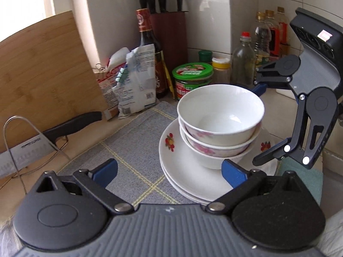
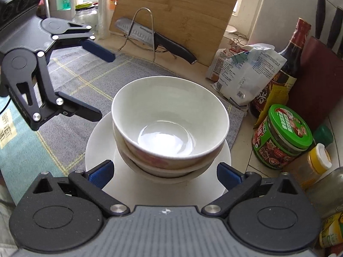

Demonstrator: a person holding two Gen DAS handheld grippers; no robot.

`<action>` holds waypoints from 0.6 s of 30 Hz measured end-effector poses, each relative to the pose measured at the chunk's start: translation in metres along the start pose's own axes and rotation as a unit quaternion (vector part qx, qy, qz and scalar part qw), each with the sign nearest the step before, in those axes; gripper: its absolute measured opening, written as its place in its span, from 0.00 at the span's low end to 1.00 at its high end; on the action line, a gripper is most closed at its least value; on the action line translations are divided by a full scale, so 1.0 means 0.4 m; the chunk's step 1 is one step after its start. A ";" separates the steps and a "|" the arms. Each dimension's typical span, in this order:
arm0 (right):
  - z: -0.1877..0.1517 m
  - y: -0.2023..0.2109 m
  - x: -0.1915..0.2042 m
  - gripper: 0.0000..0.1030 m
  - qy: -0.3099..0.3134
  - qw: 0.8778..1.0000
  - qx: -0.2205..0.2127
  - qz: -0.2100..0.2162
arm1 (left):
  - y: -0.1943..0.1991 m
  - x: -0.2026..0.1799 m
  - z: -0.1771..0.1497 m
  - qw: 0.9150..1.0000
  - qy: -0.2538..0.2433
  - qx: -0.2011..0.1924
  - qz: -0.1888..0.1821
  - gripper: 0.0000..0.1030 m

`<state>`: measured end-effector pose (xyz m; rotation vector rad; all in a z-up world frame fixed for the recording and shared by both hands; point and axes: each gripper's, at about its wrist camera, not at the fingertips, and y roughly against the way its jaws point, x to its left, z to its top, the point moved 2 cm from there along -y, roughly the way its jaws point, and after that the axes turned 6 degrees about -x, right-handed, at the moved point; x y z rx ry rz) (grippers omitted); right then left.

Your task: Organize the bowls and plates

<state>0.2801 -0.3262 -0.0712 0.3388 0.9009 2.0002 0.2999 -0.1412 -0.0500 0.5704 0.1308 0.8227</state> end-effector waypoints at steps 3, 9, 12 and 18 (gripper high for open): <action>0.002 0.002 0.019 1.00 -0.059 0.998 0.010 -0.030 | 0.028 -0.008 -0.029 0.999 0.026 -0.010 0.027 0.99; -0.009 0.041 0.097 1.00 -0.170 0.979 0.019 -0.115 | 0.086 -0.030 -0.069 0.993 0.107 -0.003 0.040 0.99; -0.021 0.058 0.135 1.00 -0.234 0.957 0.038 -0.167 | 0.120 -0.037 -0.075 0.987 0.145 0.017 0.062 0.99; -0.033 0.138 0.210 1.00 -0.322 0.917 0.026 -0.233 | 0.199 -0.040 -0.063 0.980 0.176 0.035 0.080 0.99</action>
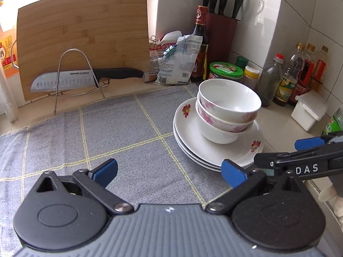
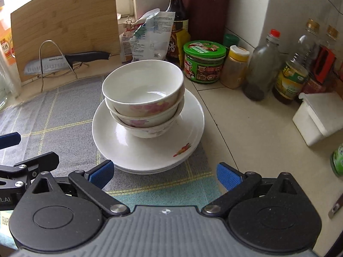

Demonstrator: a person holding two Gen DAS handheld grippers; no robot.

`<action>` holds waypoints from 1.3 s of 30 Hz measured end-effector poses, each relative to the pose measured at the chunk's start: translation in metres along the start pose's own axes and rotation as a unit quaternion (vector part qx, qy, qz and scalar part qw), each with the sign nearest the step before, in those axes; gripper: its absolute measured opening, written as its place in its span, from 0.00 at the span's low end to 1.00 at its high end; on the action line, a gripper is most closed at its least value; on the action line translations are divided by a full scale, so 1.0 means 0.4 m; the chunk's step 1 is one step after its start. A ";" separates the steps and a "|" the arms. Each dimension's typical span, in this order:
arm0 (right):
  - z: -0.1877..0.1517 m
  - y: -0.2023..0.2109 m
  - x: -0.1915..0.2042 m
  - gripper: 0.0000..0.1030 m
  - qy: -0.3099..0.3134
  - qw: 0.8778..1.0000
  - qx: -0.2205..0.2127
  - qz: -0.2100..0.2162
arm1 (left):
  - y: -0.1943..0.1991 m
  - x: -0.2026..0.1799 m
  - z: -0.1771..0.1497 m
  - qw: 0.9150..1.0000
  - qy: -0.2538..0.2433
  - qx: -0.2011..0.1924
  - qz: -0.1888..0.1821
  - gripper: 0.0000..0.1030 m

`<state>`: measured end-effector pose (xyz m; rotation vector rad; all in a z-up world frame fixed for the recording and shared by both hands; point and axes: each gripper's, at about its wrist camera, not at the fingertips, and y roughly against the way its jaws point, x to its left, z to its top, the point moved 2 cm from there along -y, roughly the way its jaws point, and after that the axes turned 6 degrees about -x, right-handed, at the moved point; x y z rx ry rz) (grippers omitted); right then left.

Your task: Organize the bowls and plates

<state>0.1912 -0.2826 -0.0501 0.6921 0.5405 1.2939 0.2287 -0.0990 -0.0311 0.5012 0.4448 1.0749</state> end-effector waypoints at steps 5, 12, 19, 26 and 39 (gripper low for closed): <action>-0.017 0.085 0.011 1.00 -0.023 0.999 -0.029 -0.014 | 0.050 -0.008 0.009 1.000 -0.004 0.007 -0.007 0.99; -0.031 0.150 0.034 1.00 -0.031 0.998 -0.044 -0.023 | 0.099 -0.018 0.019 1.000 -0.016 -0.005 0.006 0.99; -0.037 0.173 0.047 1.00 -0.028 0.998 -0.052 -0.029 | 0.119 -0.008 0.018 1.000 -0.005 -0.005 -0.005 0.99; -0.040 0.179 0.050 1.00 -0.029 0.998 -0.054 -0.030 | 0.130 -0.012 0.020 1.000 -0.008 -0.009 -0.001 0.99; -0.038 0.184 0.048 1.00 -0.028 0.998 -0.057 -0.029 | 0.139 -0.014 0.020 1.000 -0.007 -0.008 -0.006 0.99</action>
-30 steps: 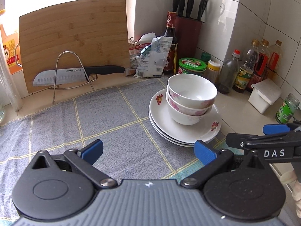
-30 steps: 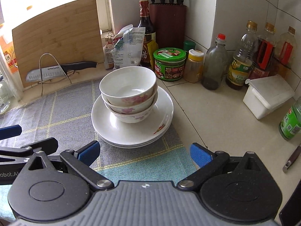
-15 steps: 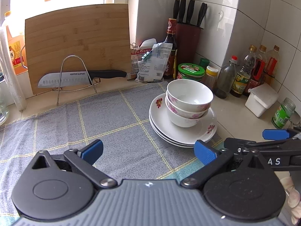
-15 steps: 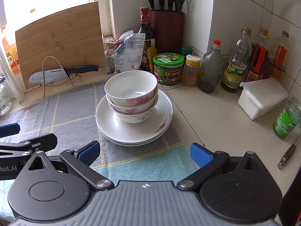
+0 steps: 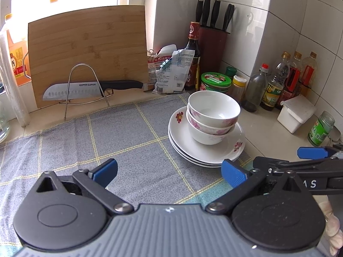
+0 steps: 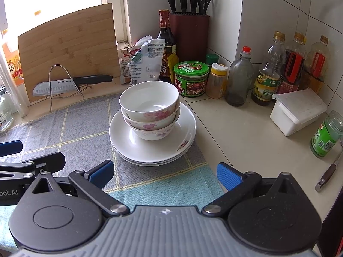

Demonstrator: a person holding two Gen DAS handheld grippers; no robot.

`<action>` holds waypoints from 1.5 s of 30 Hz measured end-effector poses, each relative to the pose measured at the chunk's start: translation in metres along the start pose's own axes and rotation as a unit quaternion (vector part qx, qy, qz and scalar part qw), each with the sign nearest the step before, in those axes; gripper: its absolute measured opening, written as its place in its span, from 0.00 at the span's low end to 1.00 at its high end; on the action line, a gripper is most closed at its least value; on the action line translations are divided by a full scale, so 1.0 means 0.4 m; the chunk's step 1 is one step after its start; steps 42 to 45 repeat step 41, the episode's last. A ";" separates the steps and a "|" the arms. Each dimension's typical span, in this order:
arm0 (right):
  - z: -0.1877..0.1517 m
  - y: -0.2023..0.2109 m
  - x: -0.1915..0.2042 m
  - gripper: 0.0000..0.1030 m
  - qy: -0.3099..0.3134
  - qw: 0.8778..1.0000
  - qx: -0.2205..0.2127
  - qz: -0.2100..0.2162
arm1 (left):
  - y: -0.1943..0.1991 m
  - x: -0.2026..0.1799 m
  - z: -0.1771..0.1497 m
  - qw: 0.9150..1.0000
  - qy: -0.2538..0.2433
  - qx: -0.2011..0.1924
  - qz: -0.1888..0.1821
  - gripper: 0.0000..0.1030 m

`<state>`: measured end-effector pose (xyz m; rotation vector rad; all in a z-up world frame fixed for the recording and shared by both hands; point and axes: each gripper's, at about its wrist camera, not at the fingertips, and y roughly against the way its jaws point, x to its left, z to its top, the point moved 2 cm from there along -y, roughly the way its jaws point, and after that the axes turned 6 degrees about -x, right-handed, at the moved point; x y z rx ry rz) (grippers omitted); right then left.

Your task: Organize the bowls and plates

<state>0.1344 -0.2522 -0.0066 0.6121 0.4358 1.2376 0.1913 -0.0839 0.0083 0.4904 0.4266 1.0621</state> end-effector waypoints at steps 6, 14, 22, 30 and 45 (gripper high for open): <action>-0.002 -0.001 0.000 1.00 -0.001 1.000 0.003 0.000 | 0.002 0.001 -0.001 1.000 -0.002 0.002 -0.002 0.99; 0.001 0.002 0.006 1.00 0.002 1.000 -0.001 -0.002 | 0.005 0.005 0.001 1.000 0.000 -0.001 -0.001 0.99; 0.006 0.002 0.006 1.00 0.002 1.000 -0.002 -0.006 | 0.007 0.001 0.003 1.000 -0.003 -0.002 -0.002 0.99; 0.007 0.006 0.005 1.00 0.001 1.000 -0.004 -0.009 | 0.009 -0.002 0.004 1.000 -0.003 -0.004 -0.003 0.99; 0.007 0.010 0.004 1.00 0.003 1.000 -0.005 -0.013 | 0.012 -0.004 0.005 1.000 -0.003 -0.004 -0.003 0.99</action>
